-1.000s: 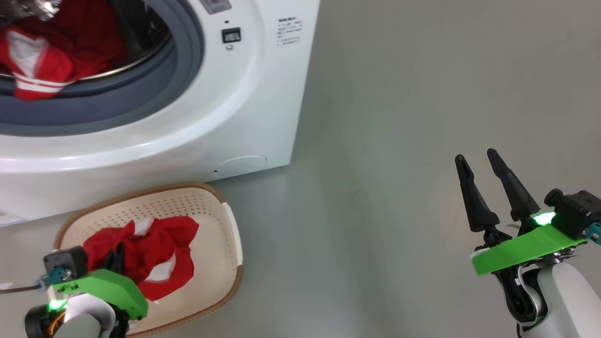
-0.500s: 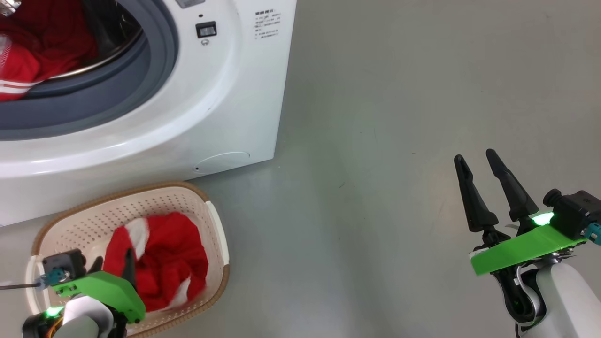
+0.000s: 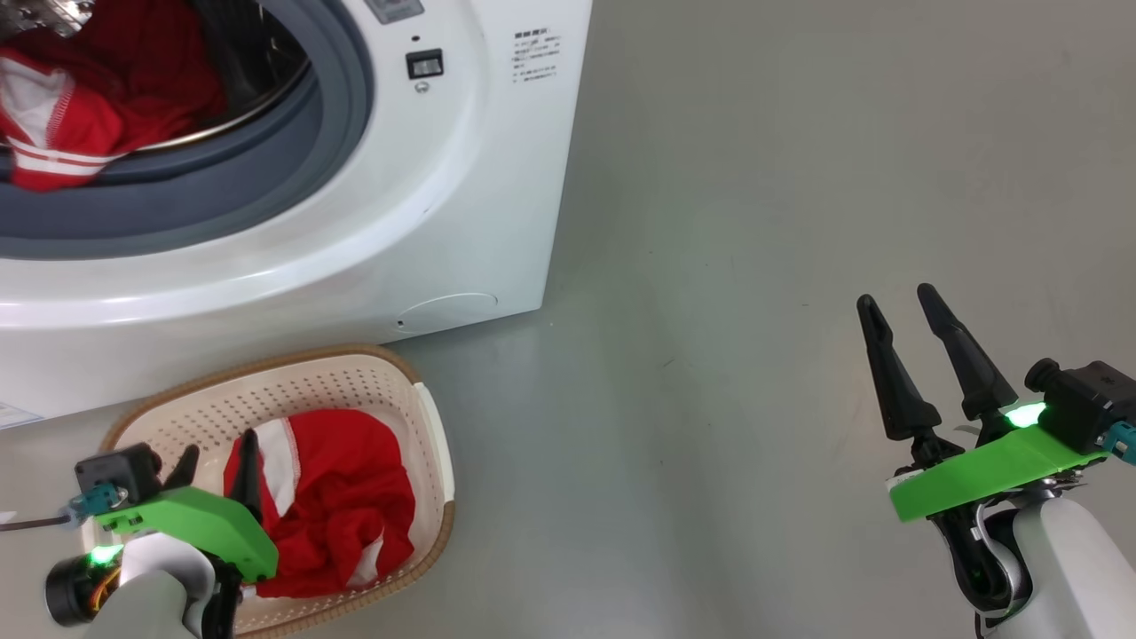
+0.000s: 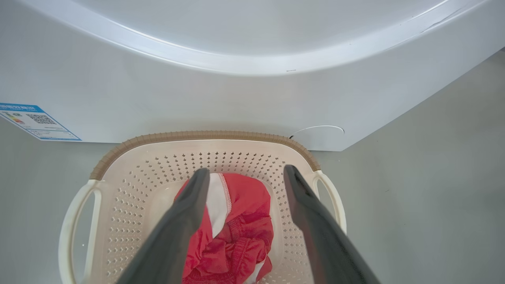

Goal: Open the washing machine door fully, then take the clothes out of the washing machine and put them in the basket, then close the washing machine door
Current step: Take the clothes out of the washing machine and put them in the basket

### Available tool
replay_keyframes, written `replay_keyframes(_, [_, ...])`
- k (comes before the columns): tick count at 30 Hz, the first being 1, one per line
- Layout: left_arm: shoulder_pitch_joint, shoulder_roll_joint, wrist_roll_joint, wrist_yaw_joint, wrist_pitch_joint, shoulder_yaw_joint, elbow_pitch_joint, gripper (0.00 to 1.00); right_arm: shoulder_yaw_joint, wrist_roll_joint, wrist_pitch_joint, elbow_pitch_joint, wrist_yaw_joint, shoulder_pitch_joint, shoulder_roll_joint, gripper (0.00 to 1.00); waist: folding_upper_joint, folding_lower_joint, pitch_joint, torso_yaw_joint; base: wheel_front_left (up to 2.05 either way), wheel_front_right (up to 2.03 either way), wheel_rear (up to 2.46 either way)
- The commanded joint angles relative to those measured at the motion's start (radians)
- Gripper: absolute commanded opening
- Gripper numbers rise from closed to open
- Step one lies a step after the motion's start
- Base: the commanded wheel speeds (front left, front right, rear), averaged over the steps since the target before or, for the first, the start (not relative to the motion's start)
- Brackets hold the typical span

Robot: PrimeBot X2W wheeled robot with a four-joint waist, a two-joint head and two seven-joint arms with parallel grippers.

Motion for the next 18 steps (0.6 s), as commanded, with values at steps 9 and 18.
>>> replay_keyframes(9, [0.049,0.052,0.016,-0.003,-0.012,0.044,-0.106,1.00,0.021,0.003,-0.007,-0.020,0.002,-0.001,-0.022,1.00,0.0000,0.0000,-0.003,0.017,0.00,0.00,0.00])
replay_keyframes(18, [0.101,0.071,0.057,-0.003,-0.012,0.100,-0.245,1.00,0.025,0.004,-0.007,-0.017,0.002,0.004,-0.021,1.00,0.0000,0.0000,-0.013,0.033,0.00,0.00,0.00])
